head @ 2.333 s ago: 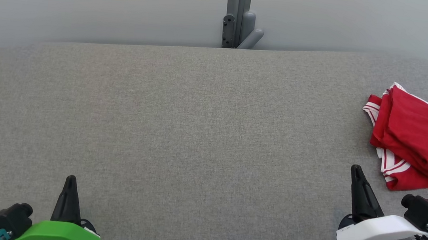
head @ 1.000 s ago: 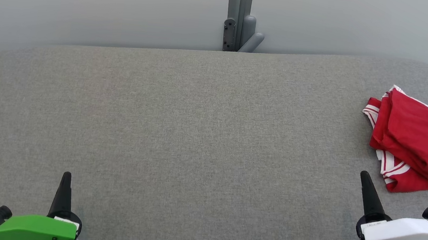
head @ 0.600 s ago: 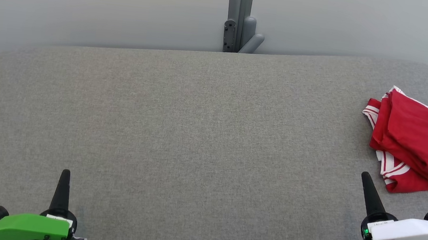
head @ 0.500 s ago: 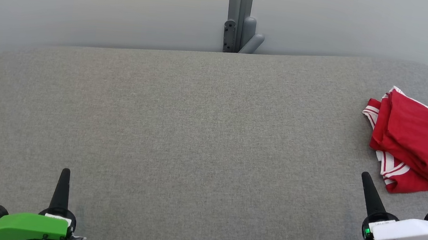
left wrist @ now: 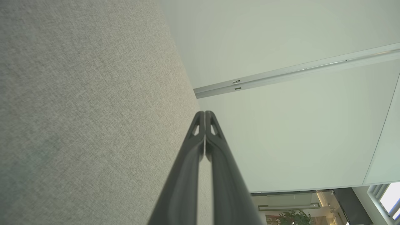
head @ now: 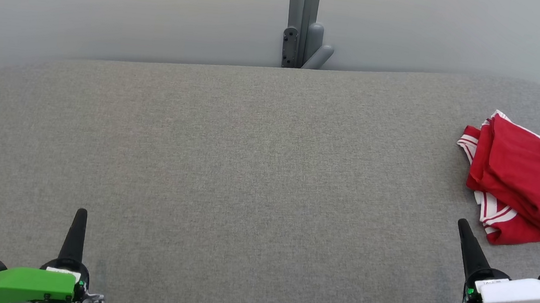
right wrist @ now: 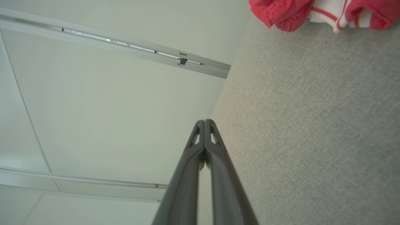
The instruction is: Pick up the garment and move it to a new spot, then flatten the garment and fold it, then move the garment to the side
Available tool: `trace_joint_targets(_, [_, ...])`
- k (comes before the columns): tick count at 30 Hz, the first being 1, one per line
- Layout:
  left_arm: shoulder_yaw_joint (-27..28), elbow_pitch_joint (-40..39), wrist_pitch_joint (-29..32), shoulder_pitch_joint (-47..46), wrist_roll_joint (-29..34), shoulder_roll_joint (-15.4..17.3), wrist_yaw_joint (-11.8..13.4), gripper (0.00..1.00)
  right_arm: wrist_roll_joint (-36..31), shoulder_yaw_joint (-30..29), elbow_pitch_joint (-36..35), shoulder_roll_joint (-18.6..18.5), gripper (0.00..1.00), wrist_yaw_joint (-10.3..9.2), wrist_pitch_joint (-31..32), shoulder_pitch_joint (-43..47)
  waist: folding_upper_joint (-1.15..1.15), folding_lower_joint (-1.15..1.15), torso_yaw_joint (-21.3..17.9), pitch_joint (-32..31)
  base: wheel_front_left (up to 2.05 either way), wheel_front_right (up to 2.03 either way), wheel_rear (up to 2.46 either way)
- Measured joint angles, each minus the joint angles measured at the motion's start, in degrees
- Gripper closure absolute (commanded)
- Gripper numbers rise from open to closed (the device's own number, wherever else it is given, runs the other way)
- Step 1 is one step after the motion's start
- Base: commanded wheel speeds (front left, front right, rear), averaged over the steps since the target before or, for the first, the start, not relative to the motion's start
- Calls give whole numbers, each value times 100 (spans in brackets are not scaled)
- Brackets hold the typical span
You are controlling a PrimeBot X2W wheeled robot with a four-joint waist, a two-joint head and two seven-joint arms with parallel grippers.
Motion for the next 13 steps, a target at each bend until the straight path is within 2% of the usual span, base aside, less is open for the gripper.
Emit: trace_joint_targets(13, [78,-30,156,-24,-514,-2,-60,100,631,-43,1,-11,100,-1,115,30,0,0,6,-24,0,0,0])
